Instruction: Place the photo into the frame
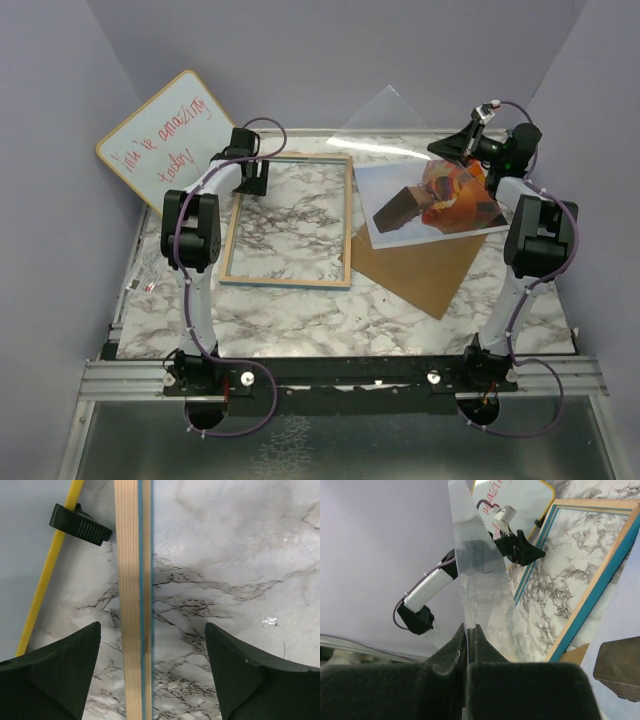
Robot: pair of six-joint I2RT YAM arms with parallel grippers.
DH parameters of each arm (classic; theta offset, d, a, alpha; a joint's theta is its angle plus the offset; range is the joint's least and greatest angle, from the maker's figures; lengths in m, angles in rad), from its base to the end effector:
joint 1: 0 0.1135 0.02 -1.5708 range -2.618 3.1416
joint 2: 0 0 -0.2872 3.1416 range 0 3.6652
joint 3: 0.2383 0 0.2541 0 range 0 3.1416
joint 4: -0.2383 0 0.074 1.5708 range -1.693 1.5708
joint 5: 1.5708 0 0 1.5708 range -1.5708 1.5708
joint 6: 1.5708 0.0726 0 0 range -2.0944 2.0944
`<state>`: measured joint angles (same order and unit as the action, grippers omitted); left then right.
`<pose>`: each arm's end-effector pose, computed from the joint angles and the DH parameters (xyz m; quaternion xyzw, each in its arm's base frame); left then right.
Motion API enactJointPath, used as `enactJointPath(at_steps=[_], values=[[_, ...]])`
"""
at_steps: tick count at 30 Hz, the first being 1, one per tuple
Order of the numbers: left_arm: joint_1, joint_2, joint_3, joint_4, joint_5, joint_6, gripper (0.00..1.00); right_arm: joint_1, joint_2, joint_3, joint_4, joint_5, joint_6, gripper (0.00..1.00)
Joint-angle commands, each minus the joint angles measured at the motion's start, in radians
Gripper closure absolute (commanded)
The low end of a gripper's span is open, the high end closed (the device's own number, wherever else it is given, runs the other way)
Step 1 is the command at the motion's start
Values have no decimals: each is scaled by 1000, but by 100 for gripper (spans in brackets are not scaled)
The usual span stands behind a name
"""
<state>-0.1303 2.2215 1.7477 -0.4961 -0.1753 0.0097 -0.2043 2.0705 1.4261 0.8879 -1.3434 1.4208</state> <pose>0.5205 -0.0554 0.1627 0.0407 0.9510 0.0657 0.2993 0.4831 -0.0279 0.2870 0.0130 0.6875 0.6669 0.2870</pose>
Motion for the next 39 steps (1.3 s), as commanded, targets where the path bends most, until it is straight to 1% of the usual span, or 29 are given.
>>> enactJointPath(at_steps=[1,3,6,9,11,12,14,15,18,20,23,27,28,30,32,35,37,39], values=[[8,-18,-65,-7,31,-26,21,-4,5,-19,-171,79,-29,99],[8,-19,-87,-8,58,-44,30,-4,-10,-14,-293,103,-101,99],[9,-22,-117,-7,96,-58,52,-9,-24,13,-468,137,-191,99],[9,-40,-148,-5,135,-70,73,-20,-32,26,-526,159,-202,99],[8,-53,-171,-4,158,-77,85,-25,-36,31,-557,172,-206,99],[9,-61,-181,-3,168,-81,89,-26,-40,28,-574,184,-206,99],[9,-77,-201,0,174,-91,94,-27,-48,16,-589,201,-196,99],[9,-85,-211,2,200,-96,96,-27,-53,3,-587,211,-180,99],[8,-110,-233,4,221,-121,100,-27,-76,-49,-552,250,-109,100],[9,-124,-242,4,202,-135,100,-27,-98,-89,-513,271,-54,100],[8,-135,-239,1,183,-134,100,-27,-140,-134,-501,308,2,99],[10,-139,-227,-11,200,-143,100,-21,-201,-201,-524,377,45,100],[10,-144,-227,-14,212,-146,99,-16,-216,-219,-530,398,51,100],[10,-157,-233,-13,211,-155,89,2,-250,-252,-527,443,63,100],[11,-173,-232,-17,206,-155,75,31,-269,-281,-503,486,82,100],[16,-202,-216,-24,204,-155,57,94,-279,-306,-453,554,103,100],[18,-224,-200,-27,197,-159,48,143,-275,-312,-422,602,107,99],[21,-247,-185,-29,184,-169,42,182,-262,-313,-392,634,119,99]])
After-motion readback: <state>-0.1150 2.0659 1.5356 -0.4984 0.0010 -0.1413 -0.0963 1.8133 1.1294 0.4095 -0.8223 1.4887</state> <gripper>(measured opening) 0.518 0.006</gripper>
